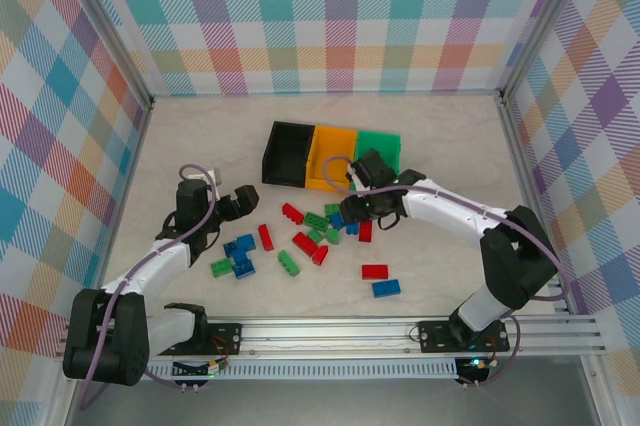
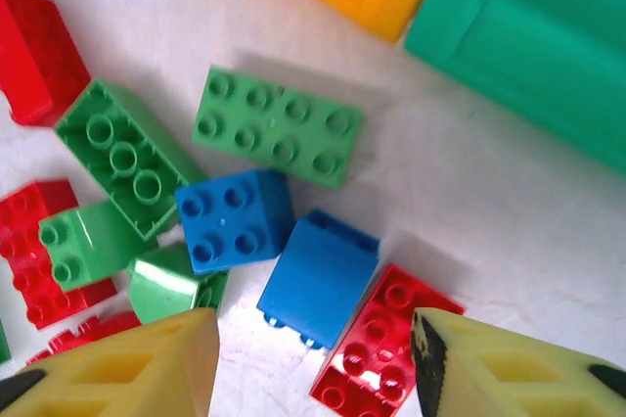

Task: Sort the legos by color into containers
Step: Place the lego in the container, then pick up the lego from the center of the table.

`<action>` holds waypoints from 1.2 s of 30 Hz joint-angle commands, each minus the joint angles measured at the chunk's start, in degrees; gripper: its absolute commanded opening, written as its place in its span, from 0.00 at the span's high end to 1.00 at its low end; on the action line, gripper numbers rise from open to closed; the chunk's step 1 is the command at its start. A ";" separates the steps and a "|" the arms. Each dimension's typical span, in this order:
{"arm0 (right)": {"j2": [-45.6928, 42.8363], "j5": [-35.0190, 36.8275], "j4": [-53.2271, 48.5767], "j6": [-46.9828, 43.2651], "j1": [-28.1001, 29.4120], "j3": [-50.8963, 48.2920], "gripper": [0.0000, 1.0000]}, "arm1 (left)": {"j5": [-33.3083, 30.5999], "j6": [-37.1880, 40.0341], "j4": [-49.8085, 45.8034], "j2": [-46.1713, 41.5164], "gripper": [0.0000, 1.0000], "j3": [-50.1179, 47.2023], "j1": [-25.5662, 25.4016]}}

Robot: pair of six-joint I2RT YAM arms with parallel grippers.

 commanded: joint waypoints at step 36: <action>12.36 5.44 -3.31 1.30 5.14 8.23 0.64 | -0.63 0.61 0.60 -0.17 0.00 1.05 -1.10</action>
